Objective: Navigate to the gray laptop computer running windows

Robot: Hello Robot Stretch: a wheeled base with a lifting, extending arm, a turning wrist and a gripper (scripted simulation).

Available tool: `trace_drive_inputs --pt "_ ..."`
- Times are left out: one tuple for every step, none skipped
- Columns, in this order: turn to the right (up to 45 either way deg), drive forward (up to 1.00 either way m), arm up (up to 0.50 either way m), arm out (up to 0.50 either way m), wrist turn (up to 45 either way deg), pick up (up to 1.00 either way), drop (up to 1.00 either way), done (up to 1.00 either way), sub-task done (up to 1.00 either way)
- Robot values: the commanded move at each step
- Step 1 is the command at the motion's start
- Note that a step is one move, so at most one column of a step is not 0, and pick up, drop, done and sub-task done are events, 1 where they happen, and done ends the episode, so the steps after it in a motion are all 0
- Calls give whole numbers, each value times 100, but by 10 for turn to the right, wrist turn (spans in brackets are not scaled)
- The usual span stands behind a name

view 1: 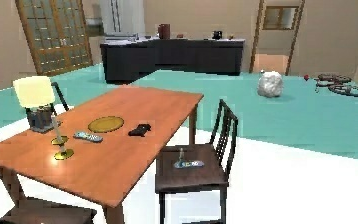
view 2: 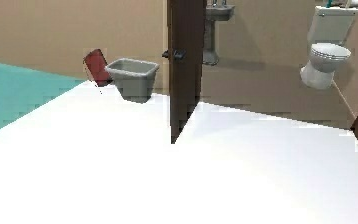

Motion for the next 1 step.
trace_drive_inputs --pt "0 10 0 0 0 0 0 0 0"
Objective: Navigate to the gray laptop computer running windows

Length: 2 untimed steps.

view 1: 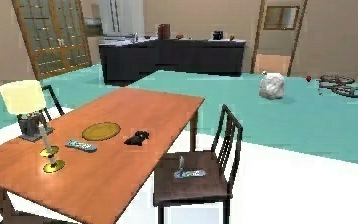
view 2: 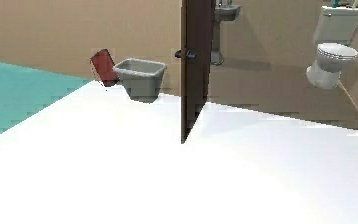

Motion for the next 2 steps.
trace_drive_inputs --pt "-450 0 0 0 0 0 0 0 0" --pt "-90 0 0 0 0 0 0 0 0"
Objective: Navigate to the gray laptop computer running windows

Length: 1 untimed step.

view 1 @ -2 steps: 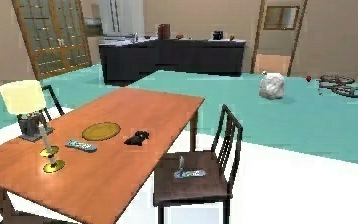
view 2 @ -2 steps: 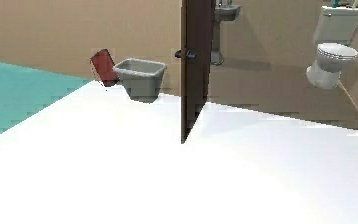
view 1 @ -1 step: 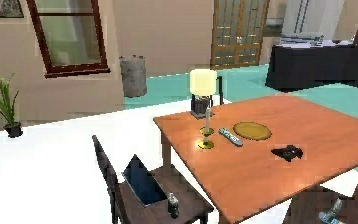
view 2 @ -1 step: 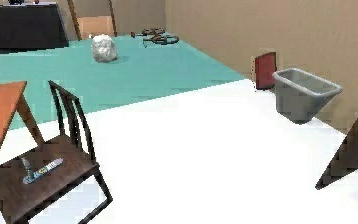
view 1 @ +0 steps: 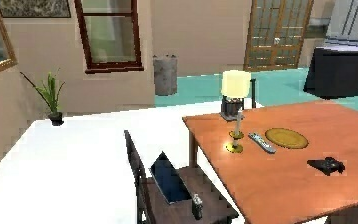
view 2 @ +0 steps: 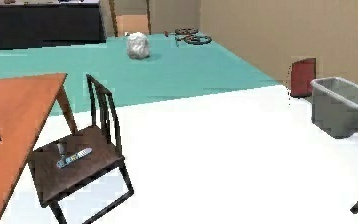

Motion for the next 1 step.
trace_drive_inputs --pt "0 0 0 0 0 0 0 100 0"
